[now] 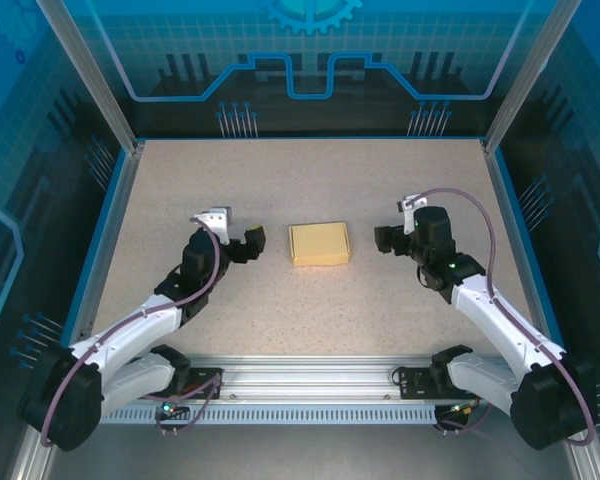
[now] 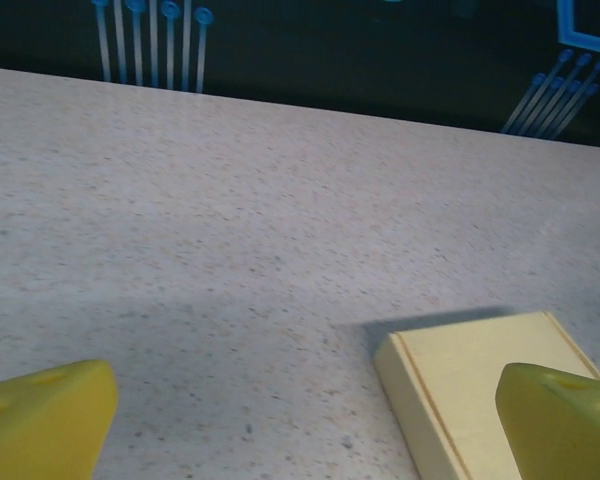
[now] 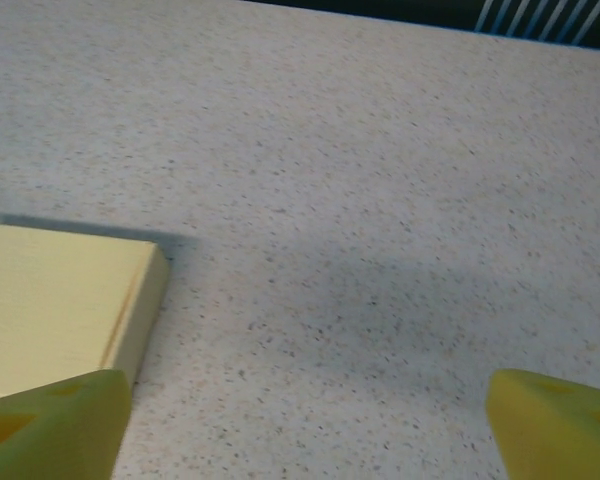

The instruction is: Fold the paper box

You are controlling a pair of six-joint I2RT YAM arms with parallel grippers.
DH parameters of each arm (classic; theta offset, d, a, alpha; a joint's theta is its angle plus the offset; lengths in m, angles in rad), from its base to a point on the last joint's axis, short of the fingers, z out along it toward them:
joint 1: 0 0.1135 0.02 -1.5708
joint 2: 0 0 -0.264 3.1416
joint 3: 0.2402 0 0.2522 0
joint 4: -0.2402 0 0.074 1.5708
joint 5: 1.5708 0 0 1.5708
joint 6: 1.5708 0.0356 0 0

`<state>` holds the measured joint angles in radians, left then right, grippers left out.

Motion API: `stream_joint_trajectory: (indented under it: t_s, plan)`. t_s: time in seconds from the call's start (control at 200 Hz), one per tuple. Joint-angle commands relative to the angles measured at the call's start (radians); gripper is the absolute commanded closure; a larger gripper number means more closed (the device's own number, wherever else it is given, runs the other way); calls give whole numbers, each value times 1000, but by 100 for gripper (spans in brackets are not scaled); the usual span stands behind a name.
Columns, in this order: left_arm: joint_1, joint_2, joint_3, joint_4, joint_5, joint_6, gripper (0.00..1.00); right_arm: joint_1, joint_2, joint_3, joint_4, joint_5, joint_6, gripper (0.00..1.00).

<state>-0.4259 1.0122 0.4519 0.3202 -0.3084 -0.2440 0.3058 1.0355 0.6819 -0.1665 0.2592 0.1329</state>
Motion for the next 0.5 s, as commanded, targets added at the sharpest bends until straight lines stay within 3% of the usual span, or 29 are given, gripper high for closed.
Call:
stream_joint_trajectory:
  t_s: [0.0,0.14,0.285,0.495]
  plan:
    - [35,-15,-22,3,-88,73,1,-28,-13,-34,46,68,23,0]
    - [95,20,-40,18,-138,109,1,-44,19,-90,114,113,48,0]
    - [143,48,-21,28,-95,127,1,-56,94,-83,149,143,64,0]
    - [182,120,21,32,-85,173,1,-67,185,-79,272,154,-48,0]
